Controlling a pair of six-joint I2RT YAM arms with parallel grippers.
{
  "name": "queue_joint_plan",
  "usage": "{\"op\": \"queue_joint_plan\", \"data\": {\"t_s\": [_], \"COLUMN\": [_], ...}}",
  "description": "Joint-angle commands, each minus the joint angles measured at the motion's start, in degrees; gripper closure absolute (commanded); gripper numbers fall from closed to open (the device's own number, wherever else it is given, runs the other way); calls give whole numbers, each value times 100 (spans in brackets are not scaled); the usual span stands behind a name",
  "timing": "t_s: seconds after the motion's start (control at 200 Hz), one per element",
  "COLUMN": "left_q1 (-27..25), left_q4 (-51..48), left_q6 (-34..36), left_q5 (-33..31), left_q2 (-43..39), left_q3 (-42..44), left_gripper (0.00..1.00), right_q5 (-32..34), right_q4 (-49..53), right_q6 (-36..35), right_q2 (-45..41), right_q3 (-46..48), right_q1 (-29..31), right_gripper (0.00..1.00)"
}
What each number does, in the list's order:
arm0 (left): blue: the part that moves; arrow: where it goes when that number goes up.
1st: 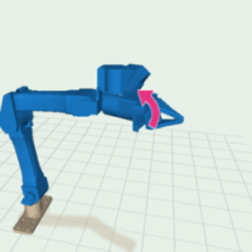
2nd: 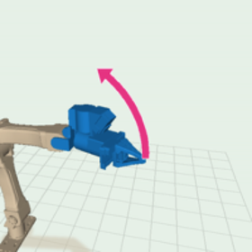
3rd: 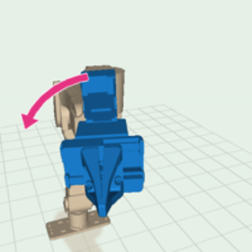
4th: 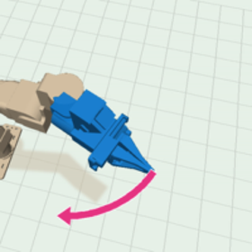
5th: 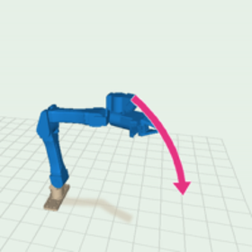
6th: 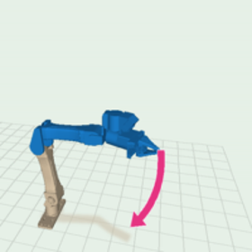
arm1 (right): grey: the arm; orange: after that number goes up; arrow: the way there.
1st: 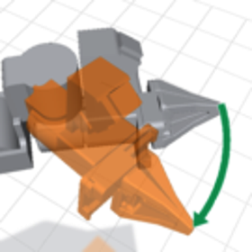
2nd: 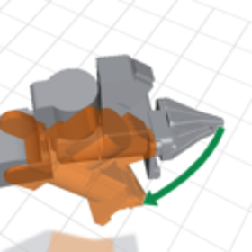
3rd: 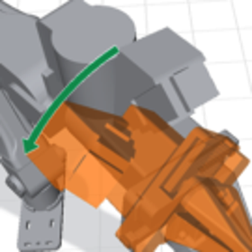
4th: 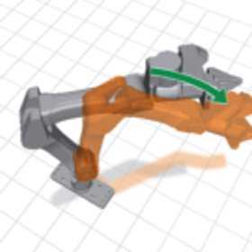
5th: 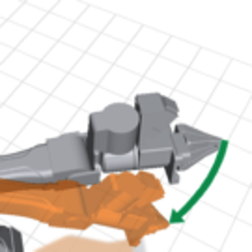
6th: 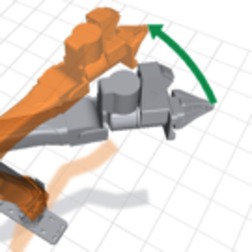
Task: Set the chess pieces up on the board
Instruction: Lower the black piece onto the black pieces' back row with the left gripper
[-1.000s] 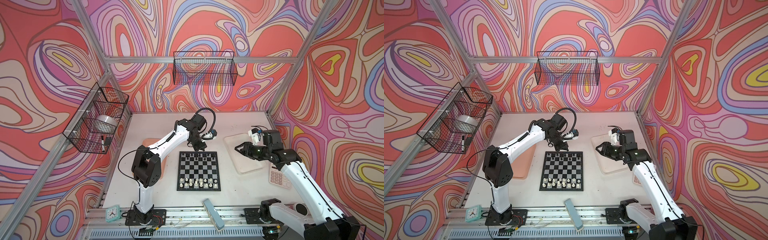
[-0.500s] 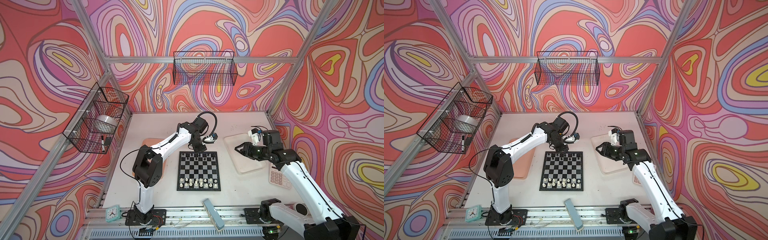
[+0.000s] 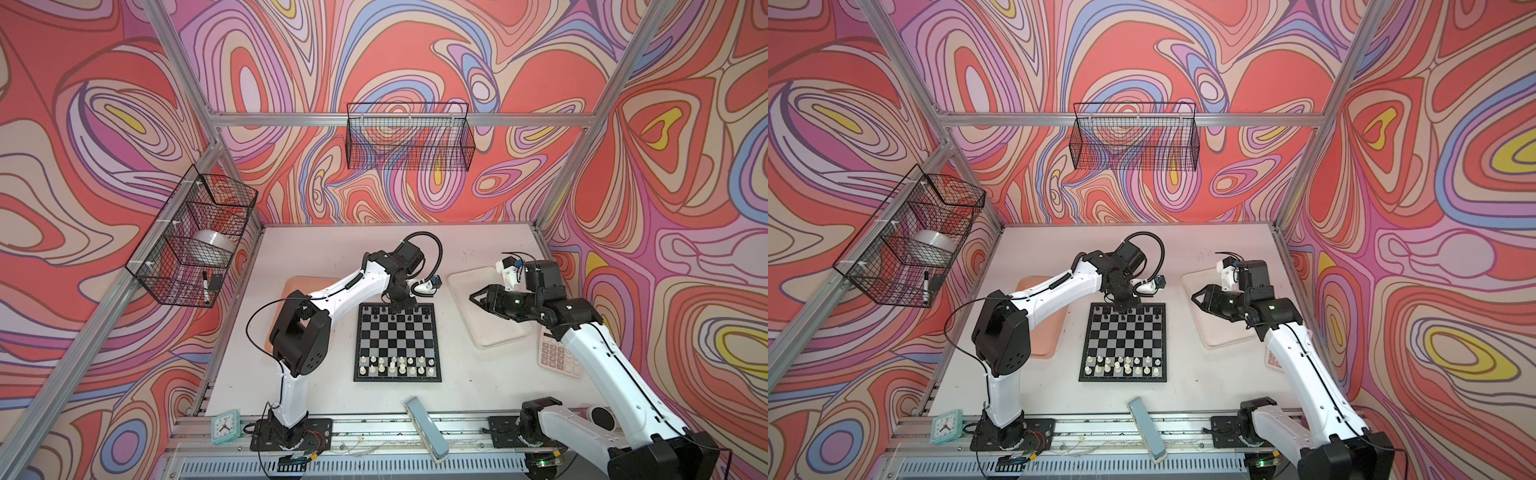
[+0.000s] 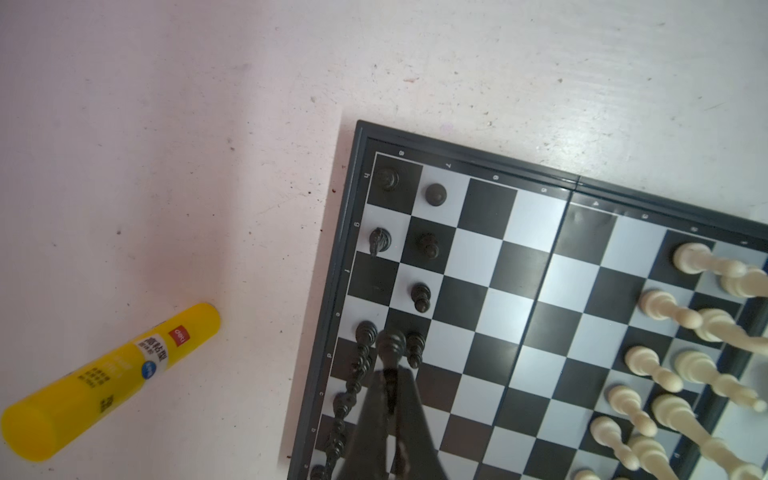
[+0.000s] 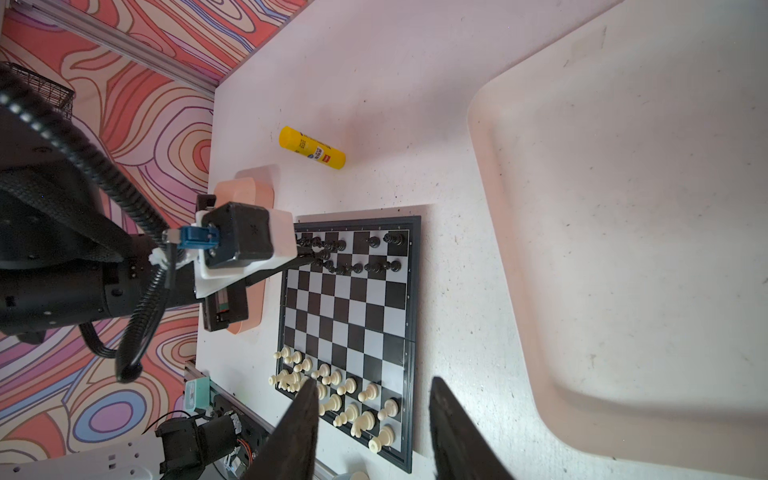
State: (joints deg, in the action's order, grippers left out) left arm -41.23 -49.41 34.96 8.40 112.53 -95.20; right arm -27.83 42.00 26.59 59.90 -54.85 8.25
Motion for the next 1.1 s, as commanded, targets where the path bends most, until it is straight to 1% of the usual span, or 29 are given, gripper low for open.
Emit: {"op": "queue_joint_plan", "data": {"t_s": [0.0, 0.406, 0.776, 1.097], "left_q1": [-77, -148, -179, -183], "left_q4": [-3, 67, 47, 133], "left_q6": [234, 367, 371, 474], "left_q5": [-117, -346, -455, -589], "left_q2": [205, 466, 724, 788], "left_q3": [-73, -166, -435, -319], "left_gripper": [100, 100, 100, 100], "right_q5": [69, 77, 77, 86], "right_q4": [28, -5, 8, 22], "right_q6": [-63, -65, -66, -84], "right_q2": [-9, -79, -114, -143], "right_q3": [123, 227, 275, 304], "right_q1": [-23, -20, -22, -19], "right_gripper": [56, 55, 55, 55]}}
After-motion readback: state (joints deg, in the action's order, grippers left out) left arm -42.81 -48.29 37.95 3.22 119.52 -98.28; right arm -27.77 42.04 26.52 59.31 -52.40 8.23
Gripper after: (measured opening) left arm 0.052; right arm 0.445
